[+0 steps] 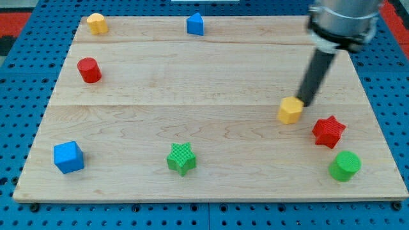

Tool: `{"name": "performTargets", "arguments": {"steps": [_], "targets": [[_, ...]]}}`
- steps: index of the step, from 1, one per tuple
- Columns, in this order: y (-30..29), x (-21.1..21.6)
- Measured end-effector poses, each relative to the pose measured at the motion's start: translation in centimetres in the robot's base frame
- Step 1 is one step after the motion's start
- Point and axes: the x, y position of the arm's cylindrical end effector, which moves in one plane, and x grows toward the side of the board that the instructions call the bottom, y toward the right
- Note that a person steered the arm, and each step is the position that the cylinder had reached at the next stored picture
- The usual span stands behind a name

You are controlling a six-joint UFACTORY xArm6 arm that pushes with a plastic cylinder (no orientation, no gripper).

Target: Make a diagonal line out of red star yellow hexagon and the green circle

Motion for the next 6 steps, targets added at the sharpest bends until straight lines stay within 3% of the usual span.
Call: {"name": "performTargets", "arguments": {"steps": [1, 2, 3, 4, 6], "targets": [[-7.3, -2.8], [5.5, -2.7], [12.5, 5.0], [12.9, 8.0], [-7.9, 0.1]]}}
